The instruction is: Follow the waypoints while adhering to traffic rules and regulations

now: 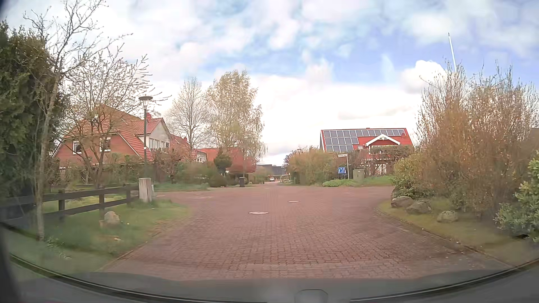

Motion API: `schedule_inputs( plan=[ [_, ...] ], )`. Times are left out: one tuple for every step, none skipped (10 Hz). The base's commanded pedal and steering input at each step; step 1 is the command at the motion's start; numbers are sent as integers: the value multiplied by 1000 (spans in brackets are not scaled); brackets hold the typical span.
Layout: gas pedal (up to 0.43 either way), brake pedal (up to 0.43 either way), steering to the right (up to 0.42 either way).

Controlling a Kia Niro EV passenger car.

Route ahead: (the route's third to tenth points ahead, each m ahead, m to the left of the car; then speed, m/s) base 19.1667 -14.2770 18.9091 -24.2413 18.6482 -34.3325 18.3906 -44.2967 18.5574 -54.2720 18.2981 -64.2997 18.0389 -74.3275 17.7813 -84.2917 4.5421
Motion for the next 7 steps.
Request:
schedule_inputs(
  plan=[
    [110, 0, 7],
    [110, 6, 7],
    [110, 0, 7],
    [110, 6, 7],
    [110, 0, 7],
    [110, 6, 7],
    [110, 0, 7]
  ],
)
